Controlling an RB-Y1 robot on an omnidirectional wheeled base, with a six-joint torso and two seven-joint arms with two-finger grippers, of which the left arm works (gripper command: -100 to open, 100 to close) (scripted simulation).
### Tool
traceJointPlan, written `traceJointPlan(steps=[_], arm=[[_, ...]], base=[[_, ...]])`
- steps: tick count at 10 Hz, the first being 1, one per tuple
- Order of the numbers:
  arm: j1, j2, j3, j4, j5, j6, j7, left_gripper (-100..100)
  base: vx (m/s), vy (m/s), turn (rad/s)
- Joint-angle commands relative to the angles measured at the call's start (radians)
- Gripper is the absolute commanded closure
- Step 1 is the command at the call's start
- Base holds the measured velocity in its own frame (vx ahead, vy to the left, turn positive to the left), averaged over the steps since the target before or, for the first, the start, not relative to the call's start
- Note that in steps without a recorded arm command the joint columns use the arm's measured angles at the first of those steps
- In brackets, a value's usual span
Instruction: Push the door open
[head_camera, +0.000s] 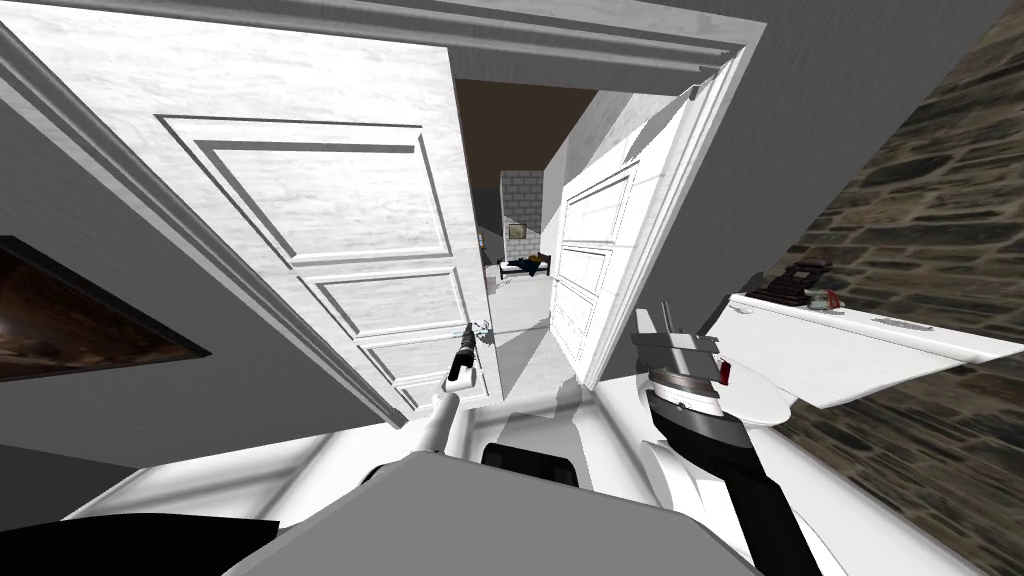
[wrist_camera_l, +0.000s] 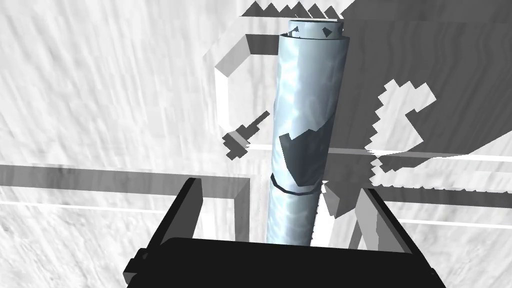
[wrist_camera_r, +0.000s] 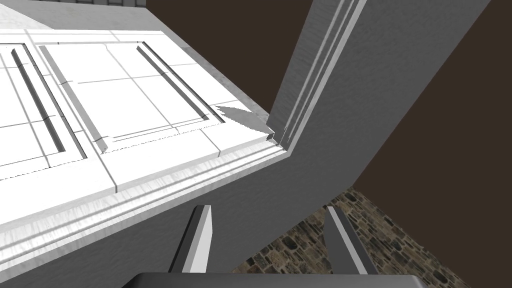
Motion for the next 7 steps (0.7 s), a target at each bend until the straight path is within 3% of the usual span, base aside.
traceJointPlan(steps=[1, 2, 7], arm=[[0.0, 0.0, 0.0, 0.0, 0.0, 0.0, 0.0, -100], [0.0, 0.0, 0.0, 0.0, 0.0, 0.0, 0.0, 100], [0.0, 0.0, 0.0, 0.0, 0.0, 0.0, 0.0, 100]], base=[[0.082, 0.019, 0.0], [-0.017, -0.007, 0.004], [-0.012, -0.002, -0.003]])
